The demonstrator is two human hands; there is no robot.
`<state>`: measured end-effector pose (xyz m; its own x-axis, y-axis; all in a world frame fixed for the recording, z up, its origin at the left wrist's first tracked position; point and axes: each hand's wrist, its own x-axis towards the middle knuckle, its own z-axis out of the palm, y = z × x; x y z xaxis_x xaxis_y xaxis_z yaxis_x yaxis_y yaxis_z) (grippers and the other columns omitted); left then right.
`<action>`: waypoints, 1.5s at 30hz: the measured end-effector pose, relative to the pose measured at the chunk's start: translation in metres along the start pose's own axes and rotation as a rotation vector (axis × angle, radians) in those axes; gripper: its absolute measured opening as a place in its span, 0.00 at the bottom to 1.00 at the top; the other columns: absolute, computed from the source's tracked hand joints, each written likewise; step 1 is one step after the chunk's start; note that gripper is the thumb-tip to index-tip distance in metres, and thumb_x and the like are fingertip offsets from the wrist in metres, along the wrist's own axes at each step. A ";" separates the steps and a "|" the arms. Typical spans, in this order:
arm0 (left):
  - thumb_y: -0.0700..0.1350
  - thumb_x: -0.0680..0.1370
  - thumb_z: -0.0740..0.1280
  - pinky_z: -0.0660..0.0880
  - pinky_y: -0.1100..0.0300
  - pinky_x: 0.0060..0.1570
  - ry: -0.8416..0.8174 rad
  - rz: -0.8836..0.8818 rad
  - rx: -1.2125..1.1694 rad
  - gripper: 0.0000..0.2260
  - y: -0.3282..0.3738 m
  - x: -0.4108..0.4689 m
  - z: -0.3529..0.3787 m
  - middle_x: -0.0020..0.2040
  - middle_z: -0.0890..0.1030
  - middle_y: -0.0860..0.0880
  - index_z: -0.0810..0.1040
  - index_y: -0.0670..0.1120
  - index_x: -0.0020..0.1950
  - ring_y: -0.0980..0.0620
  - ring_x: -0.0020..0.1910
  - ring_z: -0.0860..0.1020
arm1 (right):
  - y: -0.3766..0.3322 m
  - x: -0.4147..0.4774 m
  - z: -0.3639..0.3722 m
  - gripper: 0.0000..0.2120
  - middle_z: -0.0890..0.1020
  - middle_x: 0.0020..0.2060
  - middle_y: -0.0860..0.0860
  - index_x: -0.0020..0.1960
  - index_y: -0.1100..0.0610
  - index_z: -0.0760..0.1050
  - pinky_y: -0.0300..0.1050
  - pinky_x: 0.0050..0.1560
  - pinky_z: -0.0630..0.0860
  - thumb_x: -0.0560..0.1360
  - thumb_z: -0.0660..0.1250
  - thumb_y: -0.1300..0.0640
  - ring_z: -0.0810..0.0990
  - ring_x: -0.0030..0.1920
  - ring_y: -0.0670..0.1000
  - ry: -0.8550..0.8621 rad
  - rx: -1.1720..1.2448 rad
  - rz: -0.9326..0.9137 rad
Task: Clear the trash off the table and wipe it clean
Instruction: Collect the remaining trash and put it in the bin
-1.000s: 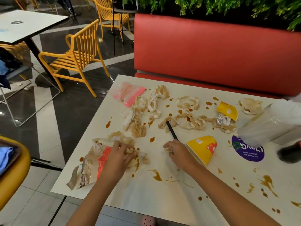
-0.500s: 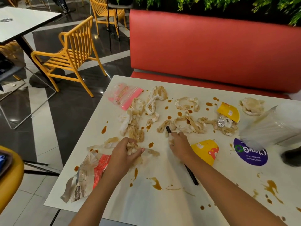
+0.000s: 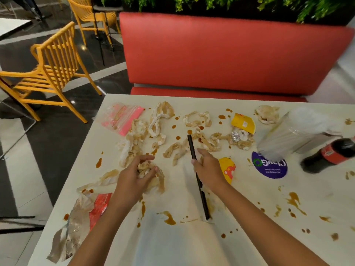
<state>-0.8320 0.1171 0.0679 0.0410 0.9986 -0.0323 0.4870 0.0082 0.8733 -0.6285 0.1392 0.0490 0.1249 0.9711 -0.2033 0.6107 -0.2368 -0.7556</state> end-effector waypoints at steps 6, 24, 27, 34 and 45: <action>0.44 0.74 0.70 0.69 0.73 0.31 -0.106 0.115 -0.076 0.07 0.055 0.009 0.035 0.35 0.79 0.60 0.76 0.56 0.45 0.65 0.34 0.77 | 0.000 -0.028 -0.089 0.22 0.76 0.52 0.51 0.72 0.58 0.62 0.31 0.44 0.68 0.79 0.60 0.57 0.75 0.51 0.49 0.215 0.219 0.038; 0.43 0.73 0.71 0.71 0.75 0.37 -0.726 0.411 -0.138 0.07 0.236 -0.084 0.330 0.39 0.82 0.57 0.78 0.54 0.45 0.63 0.41 0.79 | 0.238 -0.218 -0.318 0.19 0.75 0.59 0.54 0.69 0.55 0.66 0.42 0.51 0.73 0.78 0.61 0.56 0.74 0.52 0.51 0.750 0.472 0.440; 0.45 0.73 0.70 0.72 0.75 0.38 -0.822 0.441 -0.149 0.05 0.262 -0.112 0.386 0.42 0.81 0.62 0.78 0.54 0.46 0.63 0.42 0.79 | 0.274 -0.255 -0.342 0.19 0.74 0.53 0.50 0.70 0.56 0.64 0.35 0.41 0.71 0.79 0.60 0.57 0.75 0.51 0.50 0.836 0.502 0.488; 0.44 0.74 0.70 0.71 0.74 0.36 -1.042 0.472 -0.155 0.04 0.310 -0.170 0.501 0.39 0.81 0.59 0.78 0.53 0.45 0.64 0.38 0.78 | 0.352 -0.325 -0.389 0.18 0.73 0.41 0.44 0.69 0.57 0.63 0.43 0.49 0.73 0.80 0.58 0.59 0.74 0.45 0.47 1.117 0.565 0.602; 0.42 0.75 0.69 0.73 0.72 0.36 -1.347 0.323 -0.028 0.05 0.305 -0.250 0.690 0.44 0.81 0.52 0.78 0.52 0.47 0.56 0.44 0.80 | 0.495 -0.391 -0.405 0.19 0.74 0.60 0.54 0.70 0.58 0.62 0.39 0.55 0.65 0.79 0.58 0.60 0.73 0.59 0.51 1.371 0.658 0.858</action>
<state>-0.0920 -0.1655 0.0069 0.9573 0.1376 -0.2544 0.2779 -0.1944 0.9407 -0.0578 -0.3458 0.0067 0.9414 -0.1877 -0.2802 -0.3254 -0.2871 -0.9009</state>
